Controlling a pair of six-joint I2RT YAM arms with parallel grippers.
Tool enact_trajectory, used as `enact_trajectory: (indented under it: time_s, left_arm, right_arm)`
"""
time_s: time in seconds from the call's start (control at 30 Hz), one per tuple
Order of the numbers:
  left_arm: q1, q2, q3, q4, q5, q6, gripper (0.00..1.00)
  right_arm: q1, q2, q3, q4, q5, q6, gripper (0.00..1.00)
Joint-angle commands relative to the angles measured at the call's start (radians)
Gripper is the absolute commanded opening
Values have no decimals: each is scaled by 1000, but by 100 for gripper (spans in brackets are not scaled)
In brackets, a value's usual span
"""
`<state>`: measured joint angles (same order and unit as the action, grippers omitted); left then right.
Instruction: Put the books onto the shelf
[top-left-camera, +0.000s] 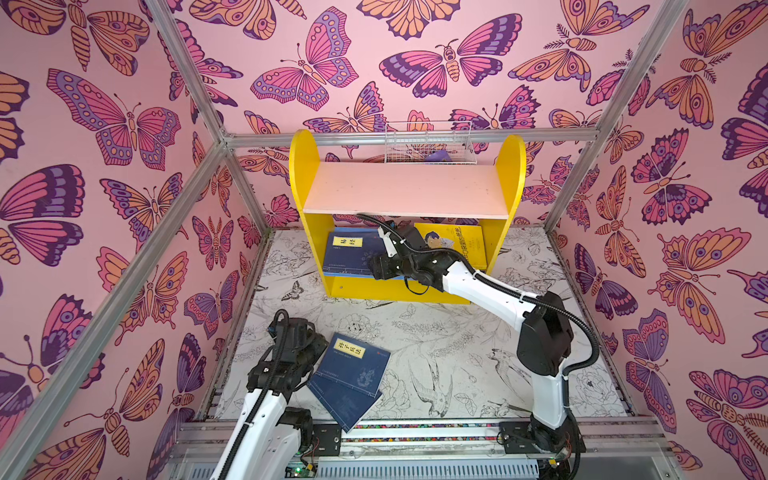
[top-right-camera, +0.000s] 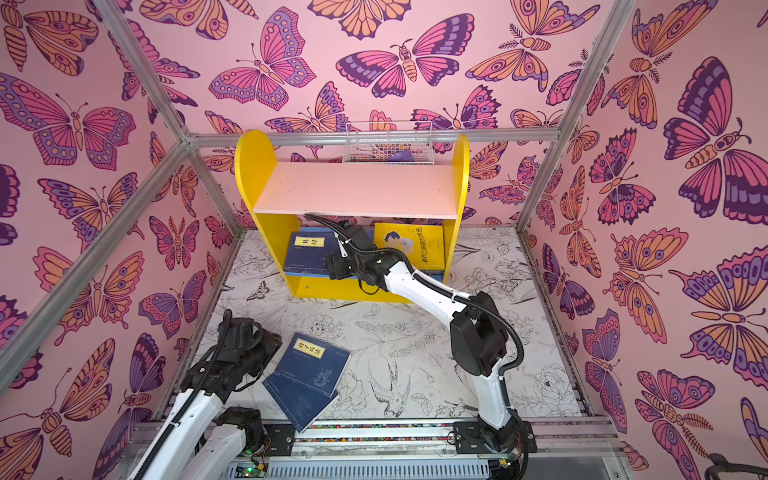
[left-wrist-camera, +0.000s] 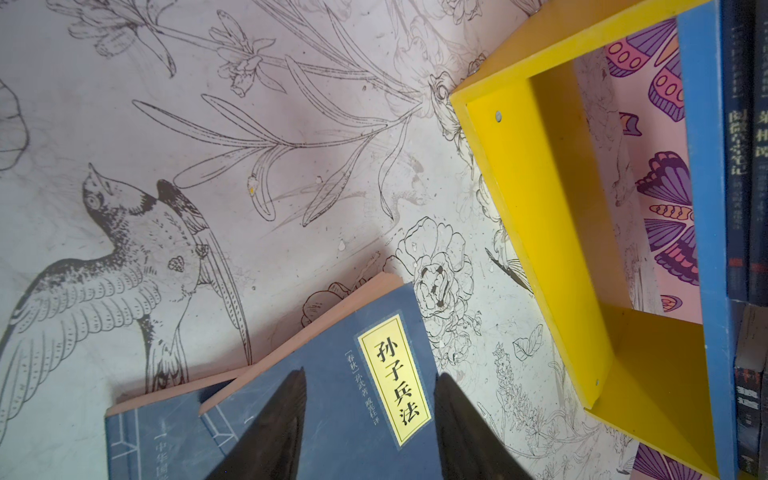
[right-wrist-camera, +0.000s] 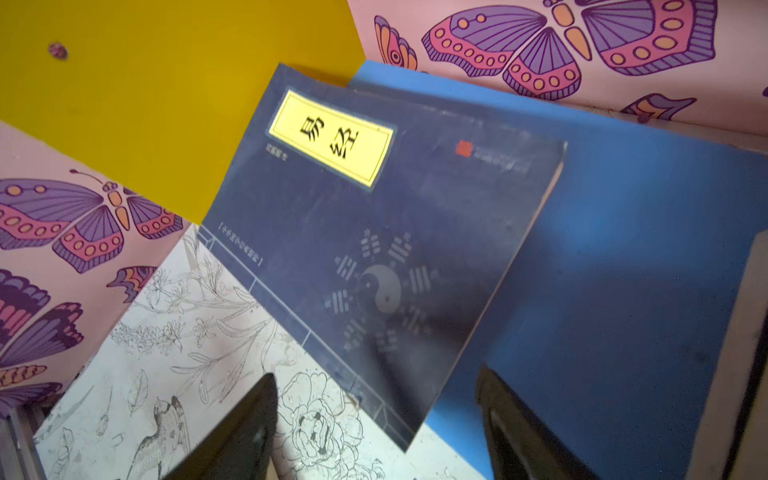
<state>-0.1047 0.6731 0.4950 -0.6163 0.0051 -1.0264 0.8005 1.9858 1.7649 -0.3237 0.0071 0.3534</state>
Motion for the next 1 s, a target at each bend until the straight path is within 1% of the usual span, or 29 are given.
enact_trajectory:
  time_s: [0.0,0.13,0.3,0.43,0.53,0.7,0.97]
  left_arm:
    - [4,11,-10,20,11,1,53]
    - [3,19,-15,29,15,-2,53]
    - [4,20,-25,33,12,-12,52]
    - [4,17,-32,36,15,-14,52]
    - [3,16,-36,33,12,-13,52]
    - [4,24,-41,38,13,-17,52]
    - [4,28,-47,41,18,-24,51]
  right_arm:
    - [5,-61,-26,-34,21,-52,78]
    - [8,-58,-37,-67,15,-74,76]
    - [8,-24,-30,-101,-8,-103,67]
    - [9,0,-20,-127,-7,-132,65]
    - [9,14,-6,-140,-3,-144,63]
    - [11,42,27,-163,-30,-152,58]
    - [11,103,102,-180,-9,-173,52]
